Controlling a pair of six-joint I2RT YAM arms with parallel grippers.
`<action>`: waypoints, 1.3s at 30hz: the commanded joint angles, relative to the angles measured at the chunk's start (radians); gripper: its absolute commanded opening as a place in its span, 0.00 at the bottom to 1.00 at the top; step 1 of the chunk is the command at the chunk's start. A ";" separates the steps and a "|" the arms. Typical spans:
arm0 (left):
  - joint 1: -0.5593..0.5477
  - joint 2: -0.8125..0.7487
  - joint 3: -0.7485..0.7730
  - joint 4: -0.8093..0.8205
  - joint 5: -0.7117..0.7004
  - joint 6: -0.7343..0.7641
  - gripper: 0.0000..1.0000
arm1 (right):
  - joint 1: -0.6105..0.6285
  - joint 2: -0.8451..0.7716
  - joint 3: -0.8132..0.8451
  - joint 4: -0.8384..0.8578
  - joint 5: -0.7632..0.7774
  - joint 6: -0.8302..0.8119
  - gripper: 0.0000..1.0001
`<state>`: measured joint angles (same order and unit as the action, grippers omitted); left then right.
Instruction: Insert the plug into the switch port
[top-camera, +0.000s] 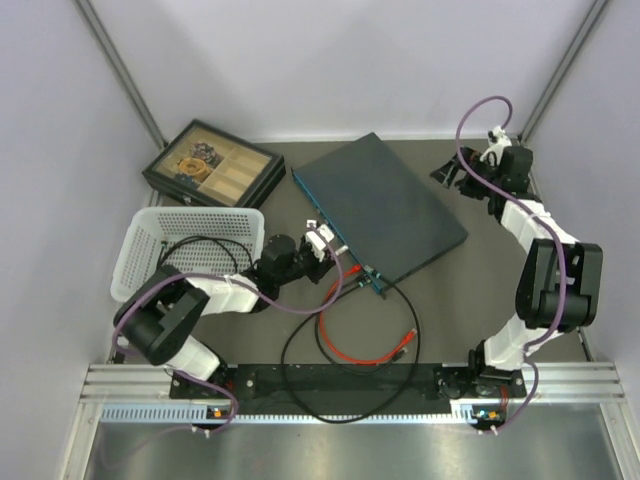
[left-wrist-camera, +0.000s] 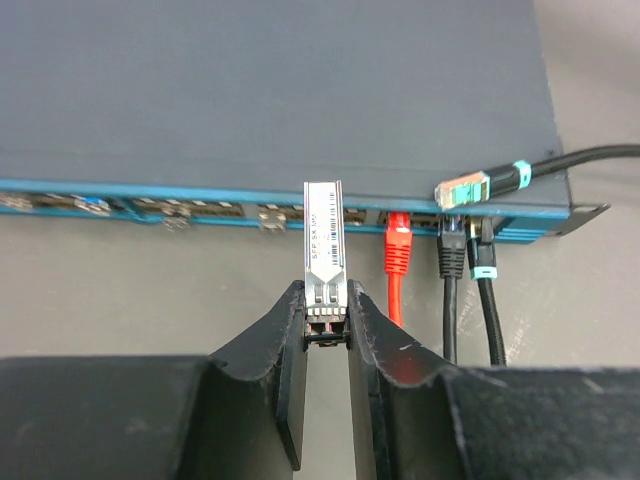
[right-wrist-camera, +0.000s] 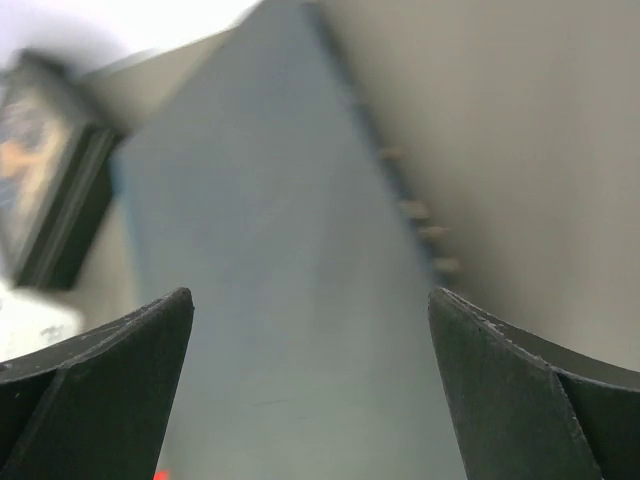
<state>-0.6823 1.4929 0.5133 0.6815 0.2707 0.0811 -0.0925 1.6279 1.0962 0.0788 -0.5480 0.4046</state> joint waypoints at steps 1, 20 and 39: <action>0.024 0.075 0.011 0.168 0.077 -0.052 0.00 | -0.074 0.081 0.062 0.024 0.050 -0.092 0.99; 0.033 0.236 0.053 0.185 0.108 -0.044 0.00 | -0.079 0.349 0.220 -0.076 -0.102 -0.110 0.99; 0.038 0.271 0.083 0.141 0.068 -0.041 0.00 | -0.061 0.392 0.249 -0.108 -0.136 -0.121 0.99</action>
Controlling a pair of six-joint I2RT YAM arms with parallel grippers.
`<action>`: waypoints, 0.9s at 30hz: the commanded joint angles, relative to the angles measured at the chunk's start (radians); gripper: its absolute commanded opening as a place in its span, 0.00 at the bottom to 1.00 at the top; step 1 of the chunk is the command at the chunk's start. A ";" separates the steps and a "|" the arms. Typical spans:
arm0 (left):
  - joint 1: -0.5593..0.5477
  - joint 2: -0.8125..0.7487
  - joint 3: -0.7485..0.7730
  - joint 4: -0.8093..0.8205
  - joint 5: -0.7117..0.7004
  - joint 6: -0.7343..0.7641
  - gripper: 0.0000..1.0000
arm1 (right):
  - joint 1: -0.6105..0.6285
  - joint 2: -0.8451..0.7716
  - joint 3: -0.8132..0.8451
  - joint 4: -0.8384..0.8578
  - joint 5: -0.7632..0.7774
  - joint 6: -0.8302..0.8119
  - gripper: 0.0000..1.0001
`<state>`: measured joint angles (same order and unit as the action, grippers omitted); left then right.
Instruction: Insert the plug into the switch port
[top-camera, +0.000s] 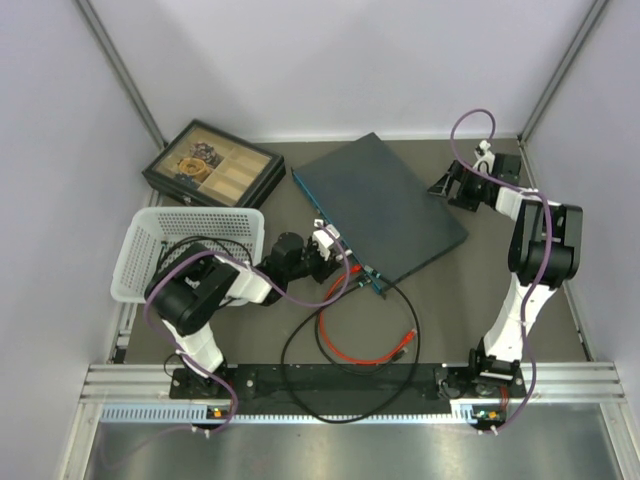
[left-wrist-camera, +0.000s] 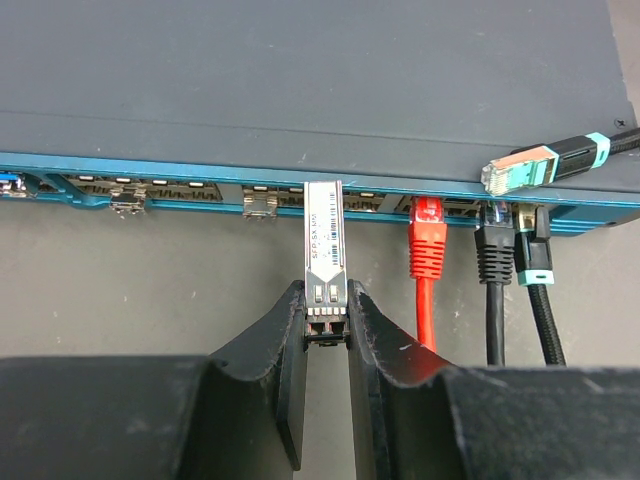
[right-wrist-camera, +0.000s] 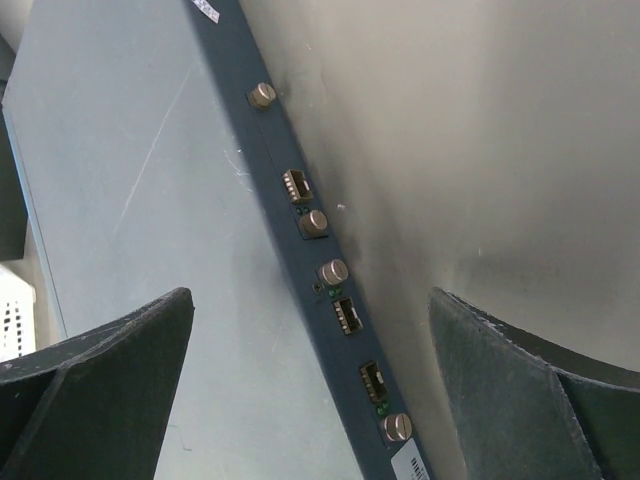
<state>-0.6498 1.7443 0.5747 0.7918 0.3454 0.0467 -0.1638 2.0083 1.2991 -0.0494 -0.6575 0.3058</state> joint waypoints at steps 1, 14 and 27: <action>0.006 0.026 0.021 0.033 -0.005 -0.010 0.00 | 0.010 0.012 0.046 0.022 -0.027 -0.022 0.99; 0.007 0.067 0.022 0.098 0.018 -0.028 0.00 | 0.012 0.012 0.048 0.019 -0.030 -0.022 0.99; 0.006 0.080 0.034 0.188 0.064 -0.042 0.00 | 0.010 0.017 0.051 0.017 -0.030 -0.020 0.99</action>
<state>-0.6449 1.8355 0.5800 0.8738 0.3798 0.0166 -0.1596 2.0193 1.3060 -0.0525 -0.6682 0.3058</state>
